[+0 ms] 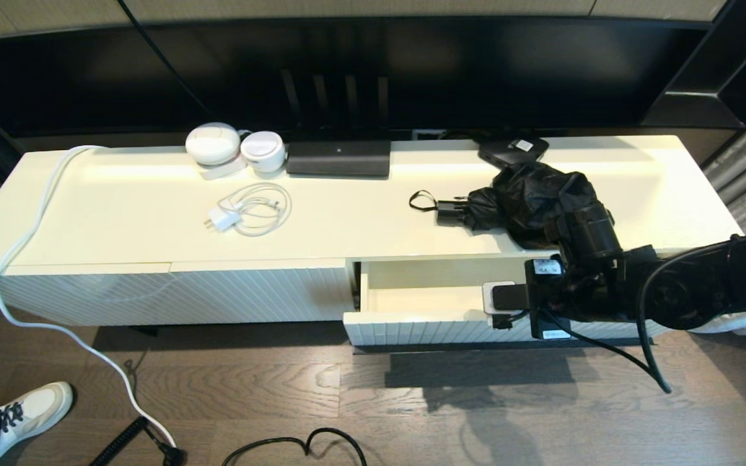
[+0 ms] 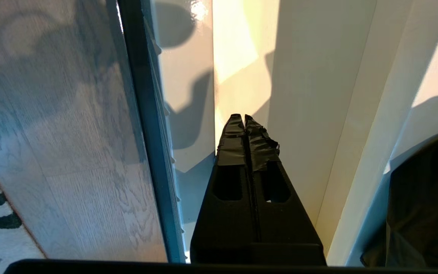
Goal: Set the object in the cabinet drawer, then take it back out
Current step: Open the drawer
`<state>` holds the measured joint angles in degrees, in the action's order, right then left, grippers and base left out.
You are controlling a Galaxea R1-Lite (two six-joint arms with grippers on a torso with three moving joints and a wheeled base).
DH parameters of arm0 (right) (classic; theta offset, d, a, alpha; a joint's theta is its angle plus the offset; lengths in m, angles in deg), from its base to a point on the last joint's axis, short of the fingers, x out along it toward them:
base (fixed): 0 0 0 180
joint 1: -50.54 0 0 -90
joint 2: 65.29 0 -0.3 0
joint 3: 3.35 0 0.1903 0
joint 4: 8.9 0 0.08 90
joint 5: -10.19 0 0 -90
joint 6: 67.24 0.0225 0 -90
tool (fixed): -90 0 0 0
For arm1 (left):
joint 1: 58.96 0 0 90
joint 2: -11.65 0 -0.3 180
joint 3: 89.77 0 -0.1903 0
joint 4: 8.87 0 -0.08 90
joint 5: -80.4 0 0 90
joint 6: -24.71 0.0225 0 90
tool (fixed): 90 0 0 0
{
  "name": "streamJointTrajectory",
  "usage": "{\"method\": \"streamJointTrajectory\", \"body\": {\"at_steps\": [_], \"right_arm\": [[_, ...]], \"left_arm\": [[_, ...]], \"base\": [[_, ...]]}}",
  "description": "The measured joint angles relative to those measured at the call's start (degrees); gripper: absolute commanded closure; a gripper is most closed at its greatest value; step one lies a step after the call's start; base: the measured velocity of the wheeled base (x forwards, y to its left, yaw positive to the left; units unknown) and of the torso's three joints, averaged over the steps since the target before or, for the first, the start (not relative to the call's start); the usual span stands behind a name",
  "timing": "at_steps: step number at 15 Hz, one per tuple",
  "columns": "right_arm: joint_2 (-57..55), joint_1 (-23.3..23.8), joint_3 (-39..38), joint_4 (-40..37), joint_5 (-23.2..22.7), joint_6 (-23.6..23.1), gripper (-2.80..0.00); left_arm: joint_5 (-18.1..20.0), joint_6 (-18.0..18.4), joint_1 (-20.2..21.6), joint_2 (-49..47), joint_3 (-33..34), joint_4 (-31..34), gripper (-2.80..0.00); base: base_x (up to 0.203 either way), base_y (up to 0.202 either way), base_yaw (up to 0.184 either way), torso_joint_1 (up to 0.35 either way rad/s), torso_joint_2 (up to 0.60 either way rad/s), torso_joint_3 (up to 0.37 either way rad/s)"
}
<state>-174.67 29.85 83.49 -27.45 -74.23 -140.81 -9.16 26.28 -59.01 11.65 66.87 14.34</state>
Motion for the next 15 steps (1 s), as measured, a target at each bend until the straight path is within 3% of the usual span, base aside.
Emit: {"method": "streamJointTrajectory", "body": {"at_steps": [15], "right_arm": [[4.2, -1.5, -13.6, 1.6, -0.2, 0.1, 0.0]], "left_arm": [[0.0, 0.0, 0.0, 0.0, 0.0, 0.0, 0.0]], "base": [[0.0, 0.0, 0.0, 0.0, 0.0, 0.0]]}}
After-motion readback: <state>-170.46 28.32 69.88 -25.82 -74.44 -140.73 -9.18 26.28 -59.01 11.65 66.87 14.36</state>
